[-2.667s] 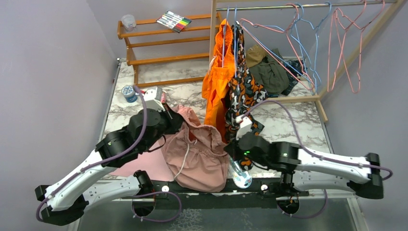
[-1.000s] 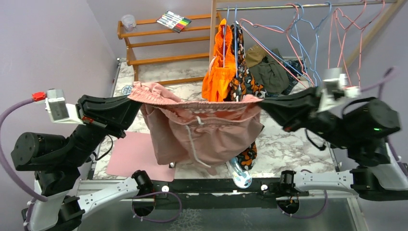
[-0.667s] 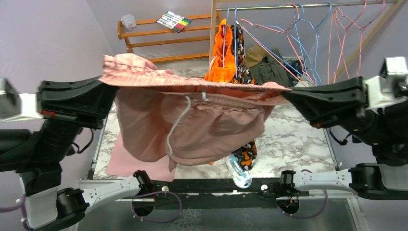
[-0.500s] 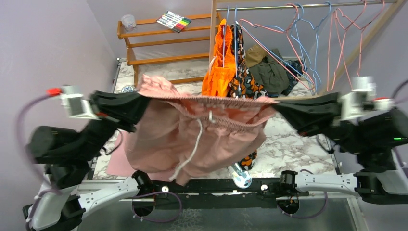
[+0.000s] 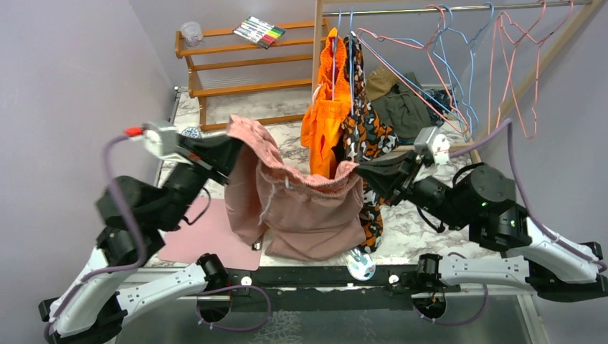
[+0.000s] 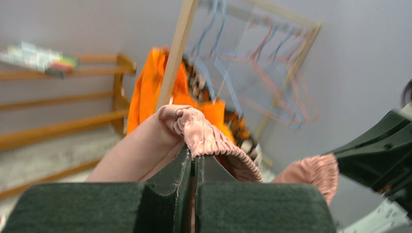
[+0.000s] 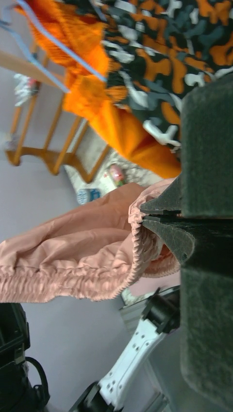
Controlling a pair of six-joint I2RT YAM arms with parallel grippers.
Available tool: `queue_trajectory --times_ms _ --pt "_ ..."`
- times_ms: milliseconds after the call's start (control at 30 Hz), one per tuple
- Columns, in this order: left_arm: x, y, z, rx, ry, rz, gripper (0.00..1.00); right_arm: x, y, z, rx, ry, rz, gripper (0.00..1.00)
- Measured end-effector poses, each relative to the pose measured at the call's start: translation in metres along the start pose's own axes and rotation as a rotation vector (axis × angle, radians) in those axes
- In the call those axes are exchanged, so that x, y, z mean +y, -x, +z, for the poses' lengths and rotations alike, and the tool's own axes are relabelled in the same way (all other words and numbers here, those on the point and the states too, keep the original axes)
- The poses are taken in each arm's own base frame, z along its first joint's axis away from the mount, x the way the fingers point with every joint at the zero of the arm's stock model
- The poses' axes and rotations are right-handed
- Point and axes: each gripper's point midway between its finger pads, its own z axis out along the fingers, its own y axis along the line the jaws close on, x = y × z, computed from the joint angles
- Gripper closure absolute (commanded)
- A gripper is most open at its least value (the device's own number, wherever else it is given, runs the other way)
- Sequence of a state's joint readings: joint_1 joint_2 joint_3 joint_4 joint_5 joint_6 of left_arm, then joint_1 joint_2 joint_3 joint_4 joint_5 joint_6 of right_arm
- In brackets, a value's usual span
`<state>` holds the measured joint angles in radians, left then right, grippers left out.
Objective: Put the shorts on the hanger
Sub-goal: Adjust the shorts at the center of the board.
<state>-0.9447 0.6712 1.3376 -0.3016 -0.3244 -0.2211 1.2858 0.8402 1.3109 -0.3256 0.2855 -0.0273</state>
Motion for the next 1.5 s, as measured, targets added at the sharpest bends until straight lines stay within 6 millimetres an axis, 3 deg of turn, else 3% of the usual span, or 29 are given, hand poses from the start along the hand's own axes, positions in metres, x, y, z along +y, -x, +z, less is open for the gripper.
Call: queue_trajectory --times_ms 200,333,500,667,733,800,867,933,1000,1067,1133,1200,1300,1400,1500 --pt "0.034 -0.138 -0.021 0.289 0.091 -0.023 1.00 -0.012 -0.085 -0.020 0.170 -0.078 0.050 0.99" --pt "0.051 -0.193 -0.045 0.406 0.148 -0.075 1.00 -0.018 -0.132 -0.043 0.285 -0.125 0.104 0.99" --pt "0.064 -0.230 -0.064 0.488 0.226 -0.159 1.00 -0.023 -0.155 -0.064 0.334 -0.168 0.198 0.99" --pt "0.083 -0.259 -0.073 0.603 0.371 -0.136 1.00 -0.024 -0.176 -0.066 0.399 -0.209 0.223 0.99" --pt "0.086 -0.256 -0.071 0.632 0.394 -0.097 1.00 -0.024 -0.178 -0.064 0.427 -0.212 0.199 0.99" --pt "0.078 -0.236 -0.060 0.628 0.381 -0.076 1.00 -0.023 -0.160 -0.059 0.421 -0.194 0.171 0.99" --pt "0.062 -0.196 -0.044 0.565 0.318 -0.073 1.00 -0.018 -0.122 -0.052 0.359 -0.144 0.163 0.99" --pt "0.037 -0.138 -0.027 0.428 0.207 -0.110 1.00 -0.010 -0.069 -0.052 0.236 -0.065 0.180 0.99" --pt "0.013 -0.077 -0.023 0.255 0.078 -0.161 1.00 -0.006 -0.024 -0.058 0.105 -0.003 0.204 0.99" --pt "0.002 -0.042 -0.037 0.140 -0.009 -0.198 1.00 -0.008 0.004 -0.072 -0.001 0.023 0.225 0.99" --pt "0.001 -0.034 -0.050 0.088 -0.048 -0.228 1.00 -0.009 0.002 -0.073 -0.020 0.021 0.236 0.99" --pt "0.007 -0.061 -0.053 0.128 -0.029 -0.244 1.00 -0.008 -0.030 -0.064 0.050 -0.007 0.234 0.99" --pt "0.025 -0.146 -0.051 0.321 0.067 -0.246 1.00 -0.011 -0.114 -0.050 0.266 -0.104 0.213 0.99" --pt "0.052 -0.234 -0.068 0.557 0.213 -0.223 1.00 -0.022 -0.189 -0.052 0.471 -0.232 0.181 0.99" --pt "0.070 -0.279 -0.084 0.692 0.319 -0.196 1.00 -0.033 -0.236 -0.066 0.590 -0.330 0.160 0.99"
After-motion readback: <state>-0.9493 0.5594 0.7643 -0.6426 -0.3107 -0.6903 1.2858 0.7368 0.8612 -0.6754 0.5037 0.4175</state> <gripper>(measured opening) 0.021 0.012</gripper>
